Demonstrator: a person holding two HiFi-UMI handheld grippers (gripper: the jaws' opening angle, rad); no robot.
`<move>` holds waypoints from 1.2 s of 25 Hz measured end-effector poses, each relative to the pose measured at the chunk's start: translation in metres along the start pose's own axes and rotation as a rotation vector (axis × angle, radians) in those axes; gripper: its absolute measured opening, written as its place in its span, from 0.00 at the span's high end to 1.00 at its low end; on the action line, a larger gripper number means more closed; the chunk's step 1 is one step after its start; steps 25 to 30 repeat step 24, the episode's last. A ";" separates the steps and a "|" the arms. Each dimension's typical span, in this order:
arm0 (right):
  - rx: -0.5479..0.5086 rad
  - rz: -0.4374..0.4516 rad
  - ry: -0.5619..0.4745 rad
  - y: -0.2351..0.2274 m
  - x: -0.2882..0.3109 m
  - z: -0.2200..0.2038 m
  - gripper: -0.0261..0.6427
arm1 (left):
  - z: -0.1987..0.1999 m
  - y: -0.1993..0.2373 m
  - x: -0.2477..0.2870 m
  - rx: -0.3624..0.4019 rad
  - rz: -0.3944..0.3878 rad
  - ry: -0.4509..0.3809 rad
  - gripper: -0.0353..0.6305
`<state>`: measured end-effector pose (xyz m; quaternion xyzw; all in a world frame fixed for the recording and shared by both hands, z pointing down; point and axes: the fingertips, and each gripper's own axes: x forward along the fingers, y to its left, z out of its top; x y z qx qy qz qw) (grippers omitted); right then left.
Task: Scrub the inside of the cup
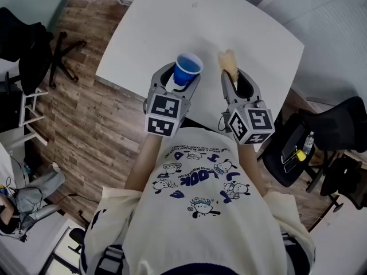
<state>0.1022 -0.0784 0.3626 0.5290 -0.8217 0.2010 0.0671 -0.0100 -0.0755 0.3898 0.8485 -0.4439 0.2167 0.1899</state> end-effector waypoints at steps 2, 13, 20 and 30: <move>-0.006 -0.003 0.003 0.001 0.001 0.000 0.73 | 0.000 0.001 0.000 -0.001 0.001 -0.001 0.49; -0.007 -0.004 0.016 0.001 -0.001 -0.003 0.73 | 0.000 -0.002 0.000 -0.008 0.004 0.000 0.49; -0.009 -0.008 0.019 0.001 0.000 -0.004 0.73 | -0.001 0.001 0.000 -0.013 0.007 0.002 0.49; -0.004 -0.010 0.022 -0.001 0.001 -0.004 0.73 | -0.002 0.001 0.001 -0.010 0.012 0.004 0.49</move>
